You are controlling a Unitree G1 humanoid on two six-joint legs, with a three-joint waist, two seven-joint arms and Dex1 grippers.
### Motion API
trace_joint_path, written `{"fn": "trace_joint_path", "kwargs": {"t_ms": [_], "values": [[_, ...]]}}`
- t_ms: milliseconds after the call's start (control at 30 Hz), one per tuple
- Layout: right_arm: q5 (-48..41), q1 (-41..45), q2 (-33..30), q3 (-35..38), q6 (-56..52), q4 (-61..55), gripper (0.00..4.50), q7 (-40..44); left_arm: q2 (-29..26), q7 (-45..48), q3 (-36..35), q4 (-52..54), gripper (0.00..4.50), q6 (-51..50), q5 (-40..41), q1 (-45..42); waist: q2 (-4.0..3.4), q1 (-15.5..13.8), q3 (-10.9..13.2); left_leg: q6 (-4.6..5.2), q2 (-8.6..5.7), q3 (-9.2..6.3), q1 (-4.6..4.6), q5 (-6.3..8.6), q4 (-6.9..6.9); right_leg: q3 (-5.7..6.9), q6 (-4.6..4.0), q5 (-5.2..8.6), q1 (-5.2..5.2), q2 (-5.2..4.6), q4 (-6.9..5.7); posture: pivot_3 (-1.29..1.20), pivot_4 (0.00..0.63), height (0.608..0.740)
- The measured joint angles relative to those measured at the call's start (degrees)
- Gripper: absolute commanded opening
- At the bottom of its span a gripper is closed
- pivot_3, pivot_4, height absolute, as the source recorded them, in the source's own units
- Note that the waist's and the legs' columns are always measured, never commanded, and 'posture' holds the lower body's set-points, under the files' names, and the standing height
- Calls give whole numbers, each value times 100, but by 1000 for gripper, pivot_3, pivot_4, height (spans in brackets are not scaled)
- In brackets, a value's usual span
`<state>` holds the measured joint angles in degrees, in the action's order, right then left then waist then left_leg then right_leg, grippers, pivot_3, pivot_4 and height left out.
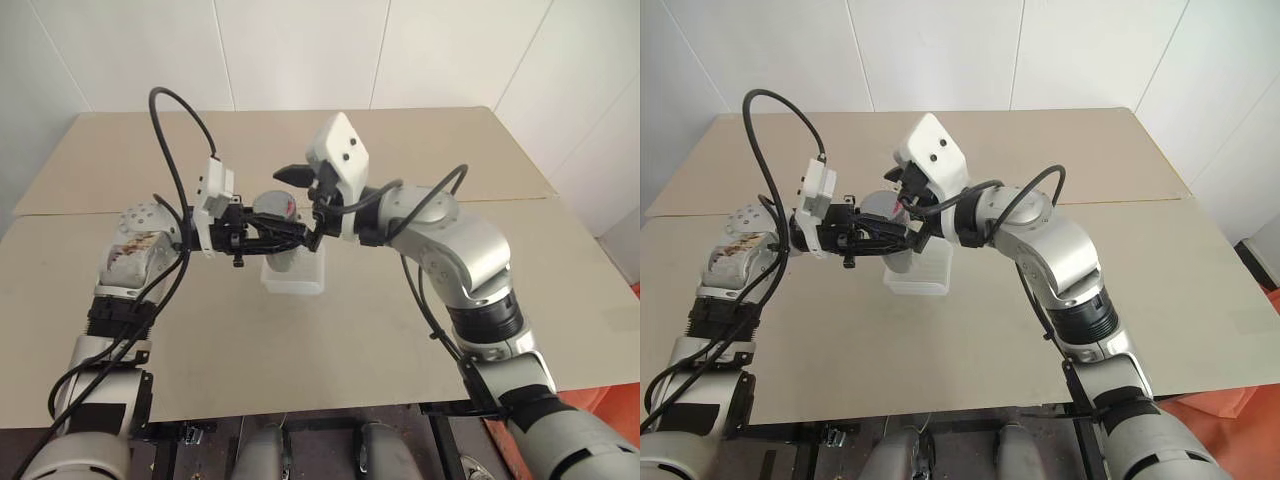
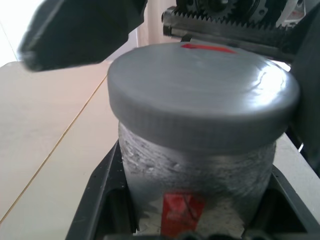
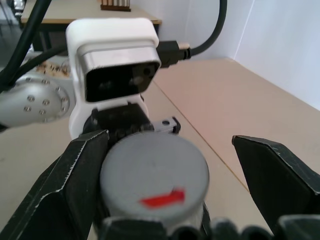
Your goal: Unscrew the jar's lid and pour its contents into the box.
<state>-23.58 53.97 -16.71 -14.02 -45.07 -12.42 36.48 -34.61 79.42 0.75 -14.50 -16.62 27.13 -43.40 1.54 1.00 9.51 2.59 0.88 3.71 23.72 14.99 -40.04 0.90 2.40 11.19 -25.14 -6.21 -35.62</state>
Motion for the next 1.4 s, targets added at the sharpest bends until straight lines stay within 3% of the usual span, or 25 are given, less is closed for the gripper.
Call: {"fn": "trace_joint_path", "kwargs": {"t_ms": [333, 767, 967, 1200, 1400], "values": [[-72, -175, -499, 258, 1, -147, 4488, 185, -330, 95, -270, 125, 1949, -106, 157, 175, 0, -20, 0, 1, 0, 0, 1, 1, 0, 0, 0, 0, 0, -1, 1, 0, 150, 740], [-278, -560, -803, 500, -2, -504, 4488, 544, -328, 191, -266, 359, 1949, -210, 218, 260, 0, -14, 0, 2, 0, 1, 1, 1, -1, -1, 0, 0, 0, 0, 1, 0, 150, 740], [-600, -484, -536, 536, -37, -918, 4488, 535, -246, 184, -212, 359, 1949, -211, 217, 269, 0, -14, 0, 1, 0, 0, 0, 1, -3, -1, 0, 0, 0, 0, -3, 0, 150, 740], [-117, -39, 131, -20, -37, -488, 4488, -59, -156, 207, -173, 359, 1949, -210, 214, 261, 0, 6, 0, -1, 0, 0, -1, -1, -4, -2, 0, 0, -1, 0, -9, 0, 150, 740], [83, -25, 259, -140, -37, -267, 4488, -172, -156, 203, -174, 358, 1949, -211, 210, 260, 0, -18, 0, -1, 0, 0, 1, 0, -5, 0, 0, 0, -1, 0, -6, 0, 150, 740]]}}
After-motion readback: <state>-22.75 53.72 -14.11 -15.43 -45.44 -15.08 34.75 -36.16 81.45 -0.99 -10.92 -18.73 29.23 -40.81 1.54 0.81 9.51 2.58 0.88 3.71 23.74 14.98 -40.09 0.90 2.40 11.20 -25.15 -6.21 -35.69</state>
